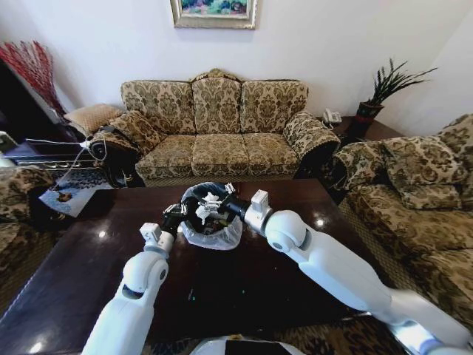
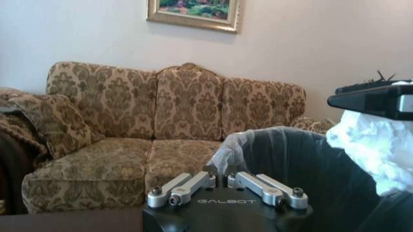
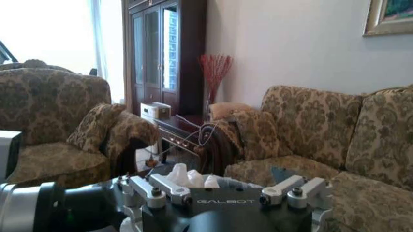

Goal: Move to the front of the table and place the trash on the table into the trash bin.

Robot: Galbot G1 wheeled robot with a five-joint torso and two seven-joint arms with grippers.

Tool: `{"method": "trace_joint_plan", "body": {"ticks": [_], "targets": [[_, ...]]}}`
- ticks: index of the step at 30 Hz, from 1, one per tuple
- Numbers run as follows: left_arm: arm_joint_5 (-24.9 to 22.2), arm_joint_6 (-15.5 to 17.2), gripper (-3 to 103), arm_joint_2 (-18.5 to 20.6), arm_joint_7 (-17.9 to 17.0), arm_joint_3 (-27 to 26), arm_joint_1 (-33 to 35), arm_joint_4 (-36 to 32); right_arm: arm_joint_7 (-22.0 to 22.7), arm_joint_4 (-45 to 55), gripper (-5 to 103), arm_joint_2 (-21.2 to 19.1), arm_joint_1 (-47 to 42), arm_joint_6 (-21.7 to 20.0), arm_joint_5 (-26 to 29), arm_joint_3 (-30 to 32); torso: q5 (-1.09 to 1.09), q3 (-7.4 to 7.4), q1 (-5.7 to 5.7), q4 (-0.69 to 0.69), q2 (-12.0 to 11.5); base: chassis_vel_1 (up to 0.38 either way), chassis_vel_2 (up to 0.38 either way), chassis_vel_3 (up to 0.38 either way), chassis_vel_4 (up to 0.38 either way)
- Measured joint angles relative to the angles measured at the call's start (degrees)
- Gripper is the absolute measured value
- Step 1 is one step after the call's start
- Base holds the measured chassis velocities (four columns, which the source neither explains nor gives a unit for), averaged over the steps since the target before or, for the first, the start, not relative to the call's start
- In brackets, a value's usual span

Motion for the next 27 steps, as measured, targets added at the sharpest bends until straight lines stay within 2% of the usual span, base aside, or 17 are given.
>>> {"method": "trace_joint_plan", "body": {"ticks": [1, 13, 14, 15, 16, 17, 20, 25, 26, 27], "targets": [[0.0, 0.0, 3, 0.0, 0.0, 0.0, 0.0, 0.0, 0.2, -0.4, 99, 0.2, 0.2, 0.1, 0.0, 0.0, 0.00, 0.00, 0.00, 0.00, 0.0, 0.000, 0.000, 0.000, 0.000], [-0.2, 0.0, 3, -0.2, 0.2, -0.1, -0.1, -0.3, 1.6, -2.3, 100, 2.1, 0.9, 0.5, 0.6, 0.2, 0.00, 0.00, 0.00, 0.00, 0.0, 0.000, 0.000, 0.000, 0.000], [-0.2, 0.0, 3, -0.3, 0.2, -0.1, -0.1, -0.3, 3.0, -2.3, 100, 2.5, 1.0, 0.2, 2.8, 0.2, 0.00, 0.00, 0.00, 0.00, 0.0, 0.000, 0.000, 0.000, 0.000], [-0.2, -0.1, 3, -0.4, 0.2, -0.1, -0.2, -0.3, 6.6, -2.1, 100, 3.0, 1.1, -1.0, 7.7, 0.2, -0.01, 0.00, 0.00, 0.00, 0.0, 0.000, 0.000, 0.000, 0.000], [-0.2, -0.1, 3, -0.4, 0.2, -0.1, -0.2, -0.3, 6.6, -2.1, 100, 3.0, 1.1, -1.0, 7.7, 0.2, -0.01, 0.00, 0.00, 0.00, 0.0, 0.000, 0.000, 0.000, 0.000], [-0.2, -0.1, 3, -0.4, 0.2, 0.0, -0.3, -0.2, 10.7, -1.7, 100, 3.6, 1.2, -2.7, 12.0, 0.2, 0.00, 0.00, 0.00, 0.00, 0.0, 0.000, 0.000, 0.000, 0.000], [-0.2, -0.1, 3, -0.5, 0.3, 0.0, -0.5, -0.1, 15.5, -1.9, 100, 4.0, 0.9, -5.0, 17.8, 1.0, -0.01, 0.00, 0.00, 0.00, 0.0, 0.000, 0.000, 0.000, 0.000], [-0.2, -0.1, 3, -0.5, 0.3, 0.0, -0.6, -0.1, 18.3, -2.5, 100, 3.9, 0.9, -6.8, 18.5, 1.6, 0.00, 0.00, 0.00, 0.00, 0.0, 0.000, 0.000, 0.000, 0.000], [-0.2, -0.1, 3, -0.5, 0.3, 0.0, -0.6, -0.1, 18.2, -2.8, 100, 3.8, 0.9, -6.9, 17.7, 1.6, 0.00, 0.00, 0.00, 0.00, 0.0, 0.000, 0.000, 0.000, 0.000], [-0.3, -0.1, 3, -0.5, 0.3, 0.0, -0.6, -0.1, 17.0, -3.6, 100, 3.4, 0.8, -6.6, 14.7, 1.7, 0.00, 0.00, 0.00, 0.00, 0.0, 0.000, 0.000, 0.000, 0.000]]}}
